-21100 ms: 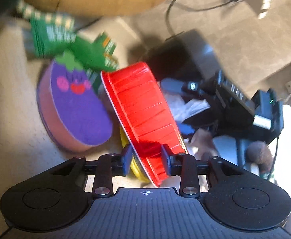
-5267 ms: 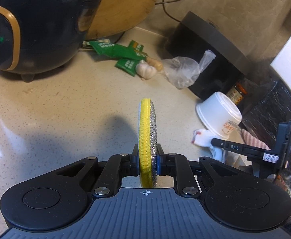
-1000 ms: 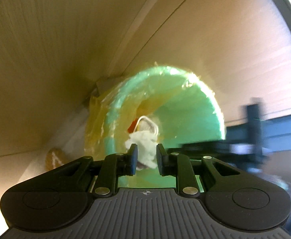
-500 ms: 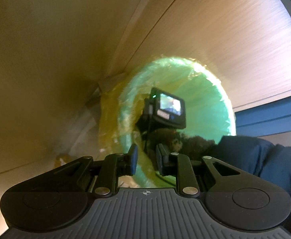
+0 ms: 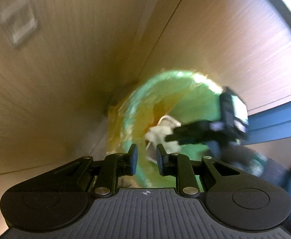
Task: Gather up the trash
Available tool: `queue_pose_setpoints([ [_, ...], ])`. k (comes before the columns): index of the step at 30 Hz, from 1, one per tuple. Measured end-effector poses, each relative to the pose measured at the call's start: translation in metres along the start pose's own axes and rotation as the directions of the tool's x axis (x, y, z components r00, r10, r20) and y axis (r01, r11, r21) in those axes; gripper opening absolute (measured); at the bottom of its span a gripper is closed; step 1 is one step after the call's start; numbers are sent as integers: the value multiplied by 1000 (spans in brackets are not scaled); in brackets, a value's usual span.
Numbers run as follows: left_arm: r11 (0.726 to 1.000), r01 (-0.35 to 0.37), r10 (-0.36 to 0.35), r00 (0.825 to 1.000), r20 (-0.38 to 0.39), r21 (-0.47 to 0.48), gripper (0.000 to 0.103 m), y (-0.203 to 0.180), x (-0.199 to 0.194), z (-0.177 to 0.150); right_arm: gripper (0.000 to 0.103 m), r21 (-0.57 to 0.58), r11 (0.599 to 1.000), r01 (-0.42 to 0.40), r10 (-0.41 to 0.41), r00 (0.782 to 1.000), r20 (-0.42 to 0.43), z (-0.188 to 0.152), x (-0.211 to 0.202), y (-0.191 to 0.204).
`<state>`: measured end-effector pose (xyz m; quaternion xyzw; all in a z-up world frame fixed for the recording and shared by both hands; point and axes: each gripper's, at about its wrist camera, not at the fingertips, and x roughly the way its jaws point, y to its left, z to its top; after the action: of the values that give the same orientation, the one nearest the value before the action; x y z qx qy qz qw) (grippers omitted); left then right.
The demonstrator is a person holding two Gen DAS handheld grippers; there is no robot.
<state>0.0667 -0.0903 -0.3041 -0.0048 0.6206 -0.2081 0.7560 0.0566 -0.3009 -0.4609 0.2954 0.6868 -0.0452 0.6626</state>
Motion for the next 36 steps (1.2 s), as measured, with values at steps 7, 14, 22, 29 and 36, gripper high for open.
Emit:
queue_pose_setpoints([
  [7,992,107,-118,974,191,64,23,-30,-87,15,43,-263,944,198,-115,947,300,-34,-159,41],
  [14,990,133,-133,860,493,36,23,-9,-203,40,66,-429,880,204,88,818,569,-52,-286,133],
  [22,979,135,2,749,663,-155,23,84,-286,80,80,-528,840,126,314,681,662,-8,-370,255],
  [29,955,211,-9,726,687,-210,23,159,-280,181,80,-326,933,150,170,616,769,71,-392,313],
  [36,932,340,-202,775,598,-126,23,171,-216,312,79,-101,980,173,-34,639,769,85,-367,284],
])
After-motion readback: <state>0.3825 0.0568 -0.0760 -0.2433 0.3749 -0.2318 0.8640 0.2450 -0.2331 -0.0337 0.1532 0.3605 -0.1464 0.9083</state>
